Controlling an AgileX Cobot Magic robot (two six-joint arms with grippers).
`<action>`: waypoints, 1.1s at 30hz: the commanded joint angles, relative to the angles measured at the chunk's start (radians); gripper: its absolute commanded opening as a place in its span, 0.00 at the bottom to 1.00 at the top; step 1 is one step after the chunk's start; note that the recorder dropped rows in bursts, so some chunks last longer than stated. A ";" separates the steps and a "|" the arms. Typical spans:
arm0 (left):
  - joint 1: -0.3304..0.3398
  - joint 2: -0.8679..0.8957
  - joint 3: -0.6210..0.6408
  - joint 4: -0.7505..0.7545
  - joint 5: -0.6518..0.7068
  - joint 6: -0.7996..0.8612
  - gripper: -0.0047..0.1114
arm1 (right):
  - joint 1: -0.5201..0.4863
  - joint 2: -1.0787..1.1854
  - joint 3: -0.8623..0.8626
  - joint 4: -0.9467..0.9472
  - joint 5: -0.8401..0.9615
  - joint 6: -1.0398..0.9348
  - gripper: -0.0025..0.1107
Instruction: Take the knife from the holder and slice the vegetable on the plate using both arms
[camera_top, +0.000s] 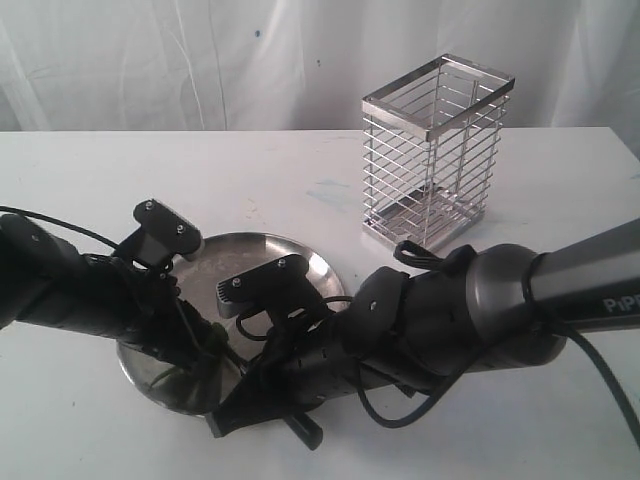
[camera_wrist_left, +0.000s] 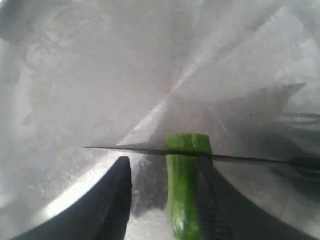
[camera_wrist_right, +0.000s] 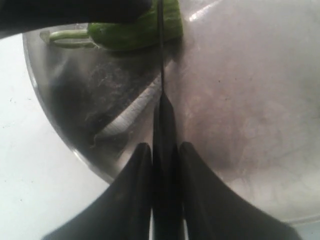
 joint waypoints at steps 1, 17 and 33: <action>0.002 0.023 0.011 -0.014 0.054 -0.004 0.43 | -0.005 0.002 -0.003 -0.023 0.023 -0.008 0.05; 0.002 0.078 0.011 -0.019 -0.047 -0.004 0.43 | -0.005 0.002 -0.003 -0.069 0.076 -0.008 0.05; 0.002 0.076 -0.005 -0.019 -0.042 -0.004 0.43 | -0.057 -0.048 -0.003 -0.569 0.141 0.469 0.05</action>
